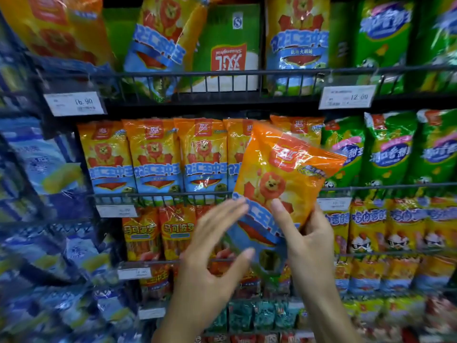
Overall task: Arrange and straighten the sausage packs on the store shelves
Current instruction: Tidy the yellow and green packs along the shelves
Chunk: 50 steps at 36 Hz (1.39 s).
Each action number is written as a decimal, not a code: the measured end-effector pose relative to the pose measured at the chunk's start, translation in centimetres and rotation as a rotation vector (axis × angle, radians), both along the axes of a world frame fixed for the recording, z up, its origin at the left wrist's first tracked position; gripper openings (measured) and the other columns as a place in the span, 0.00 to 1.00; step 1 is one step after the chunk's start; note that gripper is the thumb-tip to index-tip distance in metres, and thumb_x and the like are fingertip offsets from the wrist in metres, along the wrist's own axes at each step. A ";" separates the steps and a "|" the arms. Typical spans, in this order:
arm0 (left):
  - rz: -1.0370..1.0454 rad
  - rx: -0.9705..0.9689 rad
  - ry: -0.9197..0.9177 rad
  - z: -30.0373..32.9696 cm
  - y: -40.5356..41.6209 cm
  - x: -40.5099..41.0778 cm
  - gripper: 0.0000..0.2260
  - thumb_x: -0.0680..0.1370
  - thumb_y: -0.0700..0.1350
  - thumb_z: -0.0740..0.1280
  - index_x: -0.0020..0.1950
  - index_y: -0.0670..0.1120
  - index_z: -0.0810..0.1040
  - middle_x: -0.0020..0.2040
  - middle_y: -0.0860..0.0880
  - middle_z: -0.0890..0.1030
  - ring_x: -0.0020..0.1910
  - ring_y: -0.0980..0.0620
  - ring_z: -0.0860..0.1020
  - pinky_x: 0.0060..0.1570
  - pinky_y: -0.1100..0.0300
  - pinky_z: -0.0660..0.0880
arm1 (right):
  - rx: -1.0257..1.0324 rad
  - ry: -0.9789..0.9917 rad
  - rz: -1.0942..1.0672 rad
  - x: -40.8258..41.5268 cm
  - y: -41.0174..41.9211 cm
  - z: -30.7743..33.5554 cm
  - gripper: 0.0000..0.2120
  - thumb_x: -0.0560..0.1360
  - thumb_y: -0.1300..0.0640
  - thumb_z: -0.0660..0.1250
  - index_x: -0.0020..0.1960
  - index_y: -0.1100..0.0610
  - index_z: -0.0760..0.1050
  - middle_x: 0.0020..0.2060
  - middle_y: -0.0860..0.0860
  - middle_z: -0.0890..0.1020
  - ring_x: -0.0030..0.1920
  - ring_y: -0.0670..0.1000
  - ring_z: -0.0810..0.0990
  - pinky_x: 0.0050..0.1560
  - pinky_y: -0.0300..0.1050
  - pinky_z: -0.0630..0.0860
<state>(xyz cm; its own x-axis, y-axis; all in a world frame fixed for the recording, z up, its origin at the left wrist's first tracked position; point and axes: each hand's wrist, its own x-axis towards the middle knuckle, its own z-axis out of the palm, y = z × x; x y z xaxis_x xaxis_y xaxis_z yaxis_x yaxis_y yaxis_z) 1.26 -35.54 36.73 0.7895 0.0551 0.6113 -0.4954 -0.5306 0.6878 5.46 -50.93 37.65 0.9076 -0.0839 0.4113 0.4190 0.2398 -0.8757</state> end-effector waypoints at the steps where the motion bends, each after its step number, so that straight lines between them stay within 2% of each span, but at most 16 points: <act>1: 0.030 -0.061 0.009 0.1 0.5 0.1 0.25 0.80 0.49 0.71 0.74 0.65 0.69 0.76 0.65 0.67 0.78 0.59 0.63 0.74 0.48 0.67 | -0.006 -0.024 0.108 0.4 0.1 -0.1 0.14 0.75 0.54 0.69 0.58 0.58 0.79 0.49 0.47 0.86 0.51 0.46 0.85 0.46 0.37 0.81; 6: -0.002 -0.243 0.272 0.7 2.0 0.4 0.26 0.76 0.58 0.68 0.72 0.72 0.65 0.70 0.74 0.69 0.70 0.72 0.67 0.66 0.64 0.70 | -0.050 0.042 0.160 1.0 0.8 0.2 0.13 0.75 0.51 0.67 0.58 0.52 0.79 0.51 0.44 0.85 0.55 0.46 0.84 0.53 0.42 0.82; 9: -0.102 -0.309 0.391 0.6 2.3 0.5 0.17 0.78 0.52 0.67 0.66 0.62 0.74 0.61 0.68 0.80 0.61 0.67 0.78 0.56 0.67 0.78 | -0.083 0.042 0.208 0.8 1.0 0.1 0.14 0.75 0.51 0.66 0.58 0.55 0.78 0.48 0.44 0.86 0.52 0.47 0.85 0.51 0.42 0.82; 12: -0.095 -0.345 0.356 0.4 2.4 0.3 0.13 0.78 0.45 0.67 0.62 0.54 0.78 0.54 0.65 0.84 0.54 0.64 0.82 0.50 0.68 0.79 | -0.130 0.007 0.250 0.9 0.8 0.1 0.14 0.75 0.51 0.65 0.59 0.54 0.77 0.48 0.42 0.85 0.51 0.43 0.84 0.47 0.36 0.80; 16: -0.023 -0.455 0.267 0.3 2.6 0.6 0.14 0.76 0.45 0.69 0.62 0.51 0.80 0.55 0.57 0.86 0.54 0.55 0.84 0.50 0.61 0.81 | -0.271 -0.041 0.309 2.0 0.5 0.9 0.22 0.75 0.44 0.64 0.68 0.47 0.72 0.58 0.37 0.82 0.62 0.41 0.80 0.58 0.40 0.78; 21: 0.126 -0.489 0.088 1.4 2.5 1.5 0.16 0.74 0.50 0.71 0.59 0.64 0.74 0.54 0.72 0.81 0.56 0.69 0.79 0.54 0.68 0.79 | -0.397 -0.072 0.286 3.5 -0.4 2.3 0.29 0.70 0.35 0.68 0.69 0.26 0.63 0.69 0.40 0.75 0.70 0.41 0.73 0.68 0.48 0.74; 25: 0.142 -0.453 0.065 3.3 3.1 2.6 0.21 0.72 0.56 0.73 0.62 0.67 0.71 0.57 0.74 0.78 0.62 0.67 0.77 0.58 0.60 0.79 | -0.490 -0.228 0.154 4.4 -0.1 3.8 0.34 0.69 0.38 0.70 0.73 0.31 0.63 0.66 0.36 0.76 0.67 0.35 0.74 0.66 0.41 0.76; 28: 0.050 -0.418 0.040 5.7 4.2 3.4 0.24 0.72 0.56 0.74 0.66 0.64 0.72 0.61 0.69 0.80 0.63 0.67 0.77 0.59 0.64 0.78 | -0.437 -0.327 0.137 5.2 0.0 6.0 0.35 0.71 0.43 0.72 0.76 0.39 0.65 0.66 0.40 0.79 0.65 0.40 0.78 0.62 0.40 0.78; 31: 0.001 -0.309 0.011 8.6 5.3 4.3 0.27 0.73 0.61 0.74 0.71 0.62 0.71 0.62 0.68 0.80 0.64 0.68 0.76 0.62 0.64 0.76 | -0.368 -0.444 0.131 6.0 -0.1 8.8 0.31 0.71 0.52 0.74 0.71 0.41 0.69 0.60 0.34 0.81 0.59 0.39 0.82 0.55 0.34 0.79; 34: -0.077 -0.228 -0.036 12.1 5.9 4.9 0.18 0.74 0.47 0.68 0.61 0.62 0.76 0.51 0.72 0.82 0.55 0.72 0.79 0.52 0.74 0.75 | -0.364 -0.536 0.091 6.9 0.0 11.5 0.31 0.72 0.53 0.74 0.72 0.40 0.69 0.60 0.34 0.81 0.61 0.39 0.80 0.57 0.34 0.78; 36: -0.100 -0.172 -0.090 14.3 6.4 5.4 0.20 0.74 0.45 0.67 0.64 0.60 0.81 0.57 0.65 0.83 0.59 0.68 0.79 0.57 0.69 0.76 | -0.366 -0.576 0.064 7.6 0.0 13.2 0.31 0.71 0.51 0.74 0.70 0.36 0.67 0.58 0.33 0.80 0.61 0.37 0.79 0.58 0.33 0.77; 38: -0.102 -0.138 -0.172 16.2 7.1 6.3 0.26 0.76 0.47 0.68 0.74 0.46 0.74 0.68 0.53 0.80 0.67 0.58 0.77 0.66 0.60 0.75 | -0.370 -0.614 0.036 8.2 0.2 15.0 0.31 0.70 0.48 0.74 0.69 0.35 0.66 0.58 0.33 0.77 0.61 0.35 0.78 0.59 0.32 0.76; 40: -0.102 -0.120 -0.255 18.2 7.4 7.2 0.27 0.77 0.45 0.68 0.75 0.38 0.71 0.69 0.47 0.79 0.68 0.53 0.77 0.67 0.56 0.75 | -0.364 -0.654 -0.001 8.9 0.4 16.9 0.31 0.68 0.46 0.74 0.68 0.36 0.66 0.58 0.34 0.76 0.60 0.36 0.79 0.59 0.33 0.76; 43: -0.092 -0.076 -0.389 21.0 7.3 8.1 0.22 0.77 0.42 0.69 0.71 0.39 0.75 0.64 0.48 0.82 0.65 0.53 0.79 0.65 0.58 0.76 | -0.322 -0.712 -0.056 9.8 0.6 19.5 0.29 0.69 0.48 0.76 0.64 0.35 0.68 0.54 0.34 0.79 0.57 0.38 0.82 0.55 0.33 0.78; 48: -0.074 0.014 -0.468 23.9 7.5 9.9 0.18 0.81 0.40 0.68 0.71 0.40 0.76 0.64 0.49 0.82 0.64 0.55 0.80 0.61 0.62 0.77 | -0.304 -0.784 -0.146 12.0 1.6 22.3 0.30 0.73 0.55 0.77 0.72 0.51 0.72 0.57 0.44 0.83 0.57 0.38 0.82 0.52 0.33 0.79; 50: -0.042 0.033 -0.480 24.5 7.8 10.8 0.18 0.80 0.40 0.69 0.70 0.41 0.77 0.63 0.51 0.82 0.62 0.56 0.80 0.60 0.62 0.77 | -0.302 -0.811 -0.148 12.8 1.9 22.8 0.29 0.74 0.58 0.76 0.73 0.52 0.72 0.57 0.42 0.82 0.57 0.38 0.81 0.53 0.31 0.78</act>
<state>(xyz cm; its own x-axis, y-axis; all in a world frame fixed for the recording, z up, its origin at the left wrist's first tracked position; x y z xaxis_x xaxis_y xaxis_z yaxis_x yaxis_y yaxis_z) 12.10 -27.71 61.22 0.4190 0.0036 0.9080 -0.7744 -0.5208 0.3594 18.27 -49.00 60.41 0.3143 0.0386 0.9485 0.9482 -0.0605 -0.3117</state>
